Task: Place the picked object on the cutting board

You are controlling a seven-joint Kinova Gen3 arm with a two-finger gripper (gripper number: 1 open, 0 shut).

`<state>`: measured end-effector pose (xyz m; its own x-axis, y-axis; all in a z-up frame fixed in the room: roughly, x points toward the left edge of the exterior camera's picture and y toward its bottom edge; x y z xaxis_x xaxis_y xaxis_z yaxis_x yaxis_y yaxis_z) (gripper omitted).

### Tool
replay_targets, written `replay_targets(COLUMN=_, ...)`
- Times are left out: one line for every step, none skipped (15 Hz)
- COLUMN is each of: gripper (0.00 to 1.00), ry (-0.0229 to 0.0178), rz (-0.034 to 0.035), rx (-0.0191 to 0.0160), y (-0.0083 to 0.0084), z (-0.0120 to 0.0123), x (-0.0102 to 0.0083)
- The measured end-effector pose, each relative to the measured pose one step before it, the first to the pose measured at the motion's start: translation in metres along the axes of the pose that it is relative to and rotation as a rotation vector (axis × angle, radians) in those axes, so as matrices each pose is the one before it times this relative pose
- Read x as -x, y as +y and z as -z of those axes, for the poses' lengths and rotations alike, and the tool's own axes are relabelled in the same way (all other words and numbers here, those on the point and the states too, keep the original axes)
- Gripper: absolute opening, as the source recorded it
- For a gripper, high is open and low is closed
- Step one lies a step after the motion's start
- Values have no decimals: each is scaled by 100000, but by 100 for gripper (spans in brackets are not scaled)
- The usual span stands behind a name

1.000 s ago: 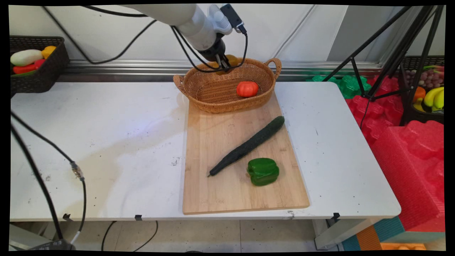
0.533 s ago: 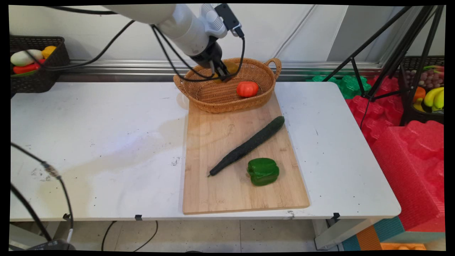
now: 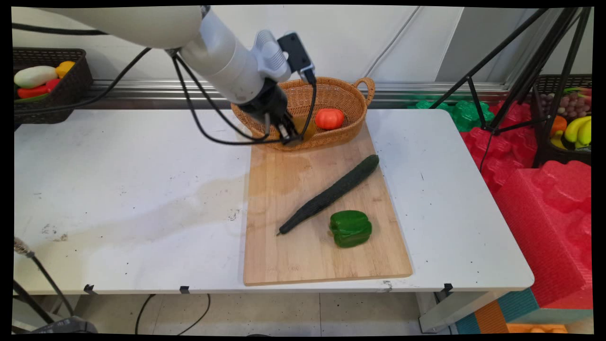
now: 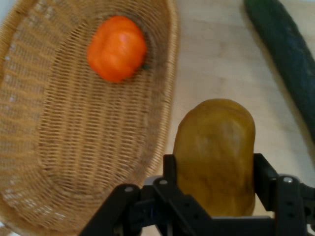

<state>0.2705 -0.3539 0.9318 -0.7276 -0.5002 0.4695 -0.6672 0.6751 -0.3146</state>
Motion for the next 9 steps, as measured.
replay_targets(gripper=0, ry=-830, rz=-788, rx=1295, y=431, z=37, x=293)
replay_targets(gripper=0, ry=-527, rz=-499, rx=791, y=239, z=-12, x=179)
replay_targets(gripper=0, ry=-811, rz=-860, rx=1034, y=288, z=-120, x=230)
replay_targets(gripper=0, ry=-562, rz=-512, rx=704, y=150, z=-146, x=150)
replay_targets(gripper=0, ry=-876, rz=-714, rx=991, y=164, z=-299, x=213)
replay_targets(gripper=0, ry=-1054, rz=-780, rx=1222, y=140, z=-430, x=239)
replay_targets(gripper=0, ry=-1074, rz=-809, rx=1330, y=91, z=-531, x=207)
replay_targets(gripper=0, ry=-840, rz=-815, rx=1155, y=37, z=-506, x=146)
replay_targets(gripper=0, ry=-623, rz=-542, rx=811, y=18, z=-369, x=103)
